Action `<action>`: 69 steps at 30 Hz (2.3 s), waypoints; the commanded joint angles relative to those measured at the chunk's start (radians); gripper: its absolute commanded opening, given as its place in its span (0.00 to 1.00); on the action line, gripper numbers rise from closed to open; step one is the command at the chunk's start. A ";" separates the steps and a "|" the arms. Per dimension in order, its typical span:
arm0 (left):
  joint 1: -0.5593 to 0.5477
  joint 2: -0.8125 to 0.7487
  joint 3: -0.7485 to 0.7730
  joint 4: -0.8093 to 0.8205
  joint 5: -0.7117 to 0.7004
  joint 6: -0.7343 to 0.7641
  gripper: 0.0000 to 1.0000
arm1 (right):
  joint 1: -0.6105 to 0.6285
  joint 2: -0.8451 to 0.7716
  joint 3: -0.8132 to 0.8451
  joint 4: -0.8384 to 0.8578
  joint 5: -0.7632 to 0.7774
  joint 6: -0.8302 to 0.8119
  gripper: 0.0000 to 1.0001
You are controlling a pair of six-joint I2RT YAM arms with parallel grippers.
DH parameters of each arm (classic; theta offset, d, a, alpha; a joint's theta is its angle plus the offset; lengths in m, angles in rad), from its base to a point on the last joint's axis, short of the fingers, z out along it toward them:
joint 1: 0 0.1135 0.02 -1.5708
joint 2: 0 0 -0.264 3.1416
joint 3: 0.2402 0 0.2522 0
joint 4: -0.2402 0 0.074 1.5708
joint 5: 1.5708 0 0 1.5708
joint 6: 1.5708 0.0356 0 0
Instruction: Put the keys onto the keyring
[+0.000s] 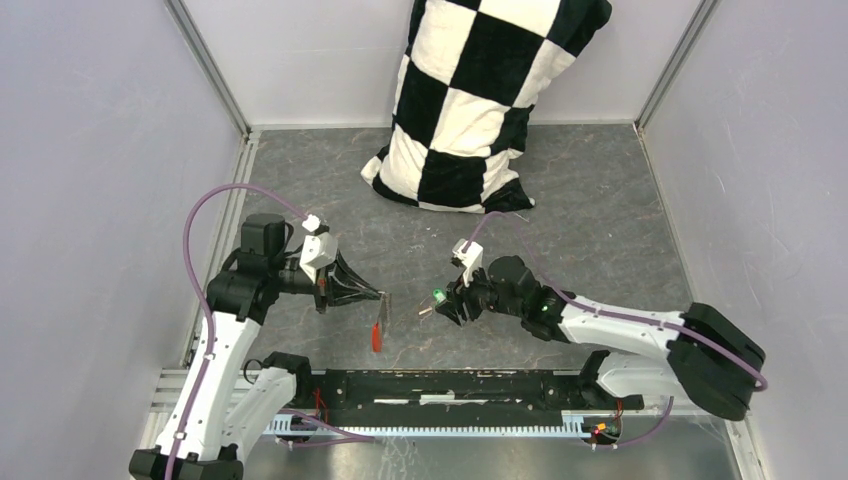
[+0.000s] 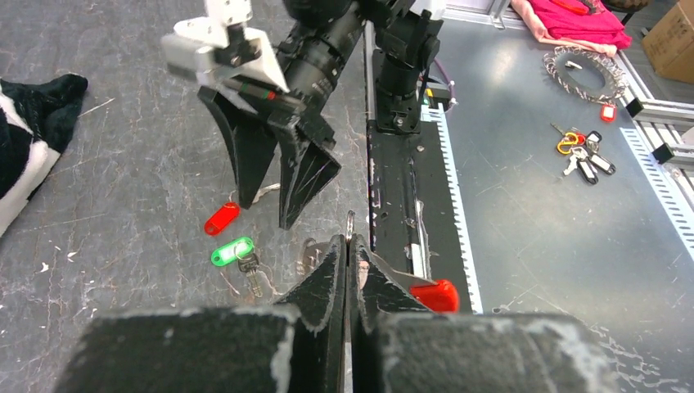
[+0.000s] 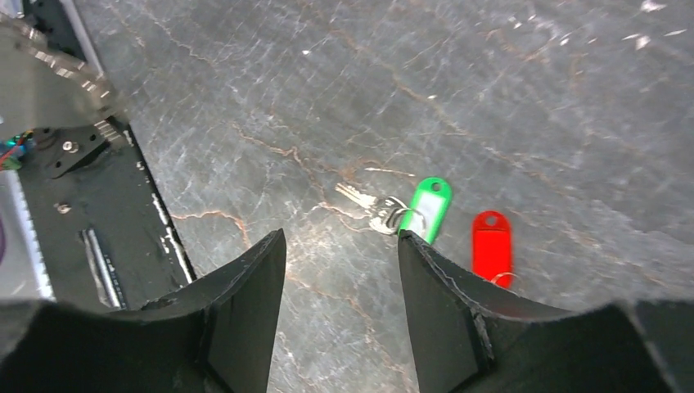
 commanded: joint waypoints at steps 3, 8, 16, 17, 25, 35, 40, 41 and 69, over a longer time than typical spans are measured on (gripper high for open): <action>0.008 -0.050 0.018 0.040 0.056 -0.101 0.02 | -0.019 0.139 -0.006 0.176 -0.092 0.097 0.52; 0.008 -0.053 0.031 0.042 0.064 -0.121 0.02 | -0.024 0.188 -0.007 0.206 -0.042 0.116 0.49; 0.008 -0.051 0.052 0.041 0.055 -0.116 0.02 | -0.031 0.280 0.019 0.182 0.005 0.118 0.46; 0.008 -0.054 0.054 0.042 0.055 -0.114 0.02 | -0.032 0.289 0.022 0.179 0.006 0.119 0.45; 0.008 -0.077 0.052 0.042 0.067 -0.107 0.02 | -0.035 0.330 0.032 0.181 0.032 0.125 0.44; 0.008 -0.092 0.051 0.042 0.074 -0.107 0.02 | -0.037 0.376 0.069 0.189 0.080 0.125 0.43; 0.008 -0.095 0.053 0.042 0.075 -0.108 0.02 | -0.044 0.381 0.073 0.189 0.108 0.123 0.42; 0.008 -0.097 0.052 0.041 0.075 -0.107 0.02 | -0.045 0.384 0.073 0.191 0.111 0.126 0.42; 0.008 -0.130 0.037 0.042 0.057 -0.076 0.02 | -0.046 0.344 0.113 0.177 0.092 0.053 0.00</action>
